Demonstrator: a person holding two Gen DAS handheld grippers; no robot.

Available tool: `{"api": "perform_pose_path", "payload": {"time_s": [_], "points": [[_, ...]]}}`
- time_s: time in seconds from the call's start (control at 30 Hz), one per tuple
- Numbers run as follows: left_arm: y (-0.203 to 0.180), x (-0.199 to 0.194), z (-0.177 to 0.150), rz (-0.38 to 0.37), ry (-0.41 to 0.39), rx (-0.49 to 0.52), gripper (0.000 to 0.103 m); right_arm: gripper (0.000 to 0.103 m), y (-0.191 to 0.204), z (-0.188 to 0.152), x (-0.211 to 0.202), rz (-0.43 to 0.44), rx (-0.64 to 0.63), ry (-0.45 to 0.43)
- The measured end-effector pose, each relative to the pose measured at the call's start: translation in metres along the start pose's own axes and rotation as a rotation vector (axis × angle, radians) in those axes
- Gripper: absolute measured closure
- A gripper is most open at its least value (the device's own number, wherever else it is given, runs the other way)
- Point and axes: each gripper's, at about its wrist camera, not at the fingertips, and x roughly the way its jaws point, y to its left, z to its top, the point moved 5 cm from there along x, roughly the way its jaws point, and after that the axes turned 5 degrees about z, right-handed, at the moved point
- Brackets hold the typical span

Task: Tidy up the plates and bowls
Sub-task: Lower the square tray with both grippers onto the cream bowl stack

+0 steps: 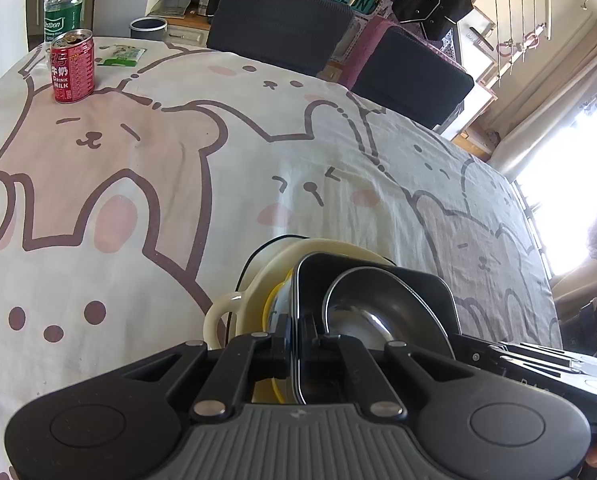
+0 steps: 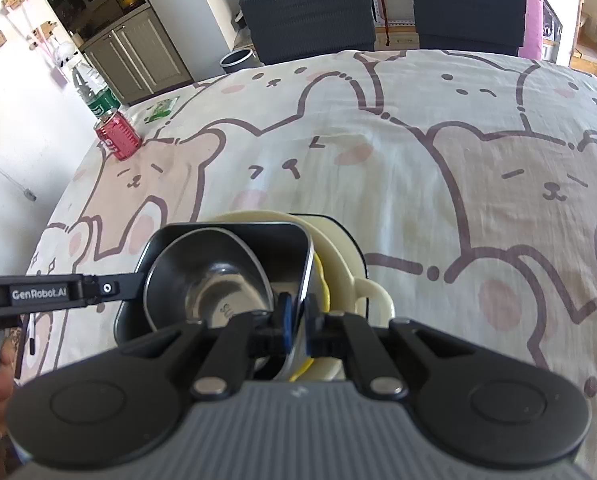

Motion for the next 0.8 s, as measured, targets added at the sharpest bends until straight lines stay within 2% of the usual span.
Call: {"api": "perform_pose_path", "payload": {"time_s": [0.8], "points": [[0.0001,0.0034,0.0001,0.012,0.004,0.021,0.098,0.096,0.0004,-0.0011,0.0082,-0.027,-0.026,0.022]]}}
